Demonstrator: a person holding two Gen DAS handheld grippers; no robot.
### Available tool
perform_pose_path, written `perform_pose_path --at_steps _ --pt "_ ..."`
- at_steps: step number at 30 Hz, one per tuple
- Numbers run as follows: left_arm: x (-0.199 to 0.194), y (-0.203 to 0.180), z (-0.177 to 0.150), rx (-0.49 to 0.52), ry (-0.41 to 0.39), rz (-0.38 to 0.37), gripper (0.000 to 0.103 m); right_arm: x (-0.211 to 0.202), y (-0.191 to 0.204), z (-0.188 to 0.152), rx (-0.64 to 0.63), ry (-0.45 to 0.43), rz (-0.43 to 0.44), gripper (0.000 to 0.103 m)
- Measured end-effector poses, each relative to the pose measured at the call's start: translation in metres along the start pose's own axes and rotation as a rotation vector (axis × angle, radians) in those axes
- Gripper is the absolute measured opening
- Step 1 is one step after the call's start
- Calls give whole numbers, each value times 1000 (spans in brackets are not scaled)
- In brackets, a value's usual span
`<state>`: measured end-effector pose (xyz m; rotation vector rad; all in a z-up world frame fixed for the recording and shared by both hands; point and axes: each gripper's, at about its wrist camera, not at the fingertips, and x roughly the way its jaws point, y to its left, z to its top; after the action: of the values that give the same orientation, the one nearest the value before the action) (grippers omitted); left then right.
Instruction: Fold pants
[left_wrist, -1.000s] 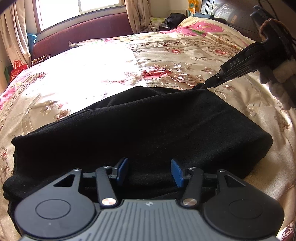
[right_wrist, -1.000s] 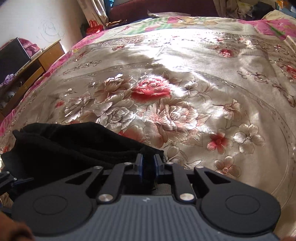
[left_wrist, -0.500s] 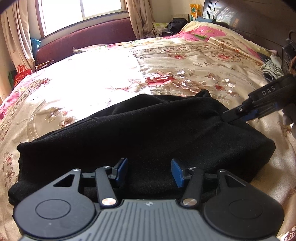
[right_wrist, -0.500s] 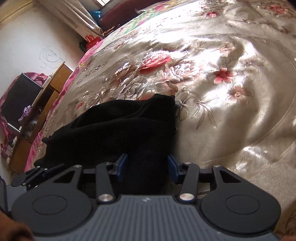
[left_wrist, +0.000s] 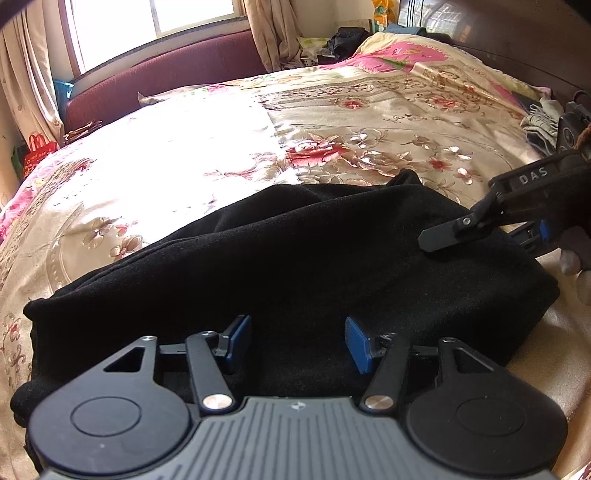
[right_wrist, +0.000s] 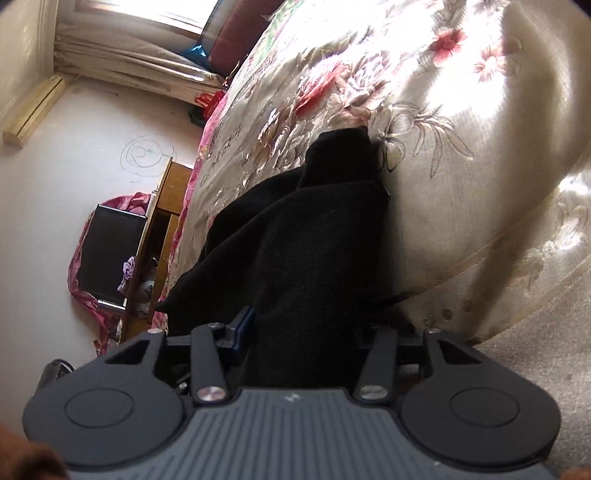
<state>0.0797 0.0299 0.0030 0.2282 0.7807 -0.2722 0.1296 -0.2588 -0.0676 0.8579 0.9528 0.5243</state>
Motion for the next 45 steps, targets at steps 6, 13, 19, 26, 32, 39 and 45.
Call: perform_pose_path --at_steps 6,13,19,26,32,39,45 --pt "-12 -17 8 53 -4 -34 70 -51 23 -13 -39 -66 31 15" --pt "3 -67 4 140 17 -165 75 -98 -31 -26 141 -71 -154 21" --pt "-13 -54 1 128 -45 -179 75 -125 20 -23 -80 -113 -312 27" --pt "-12 -28 -15 68 -66 -149 77 -102 67 -5 -403 158 -556 32" --pt "-5 -31 -21 52 -111 -155 84 -135 73 10 -371 -54 -561 35" --pt "-4 -33 -16 44 -114 -150 85 -33 58 98 -392 17 -377 36" --pt "0 -32 -11 36 -116 -160 85 17 31 117 -339 229 -249 36"
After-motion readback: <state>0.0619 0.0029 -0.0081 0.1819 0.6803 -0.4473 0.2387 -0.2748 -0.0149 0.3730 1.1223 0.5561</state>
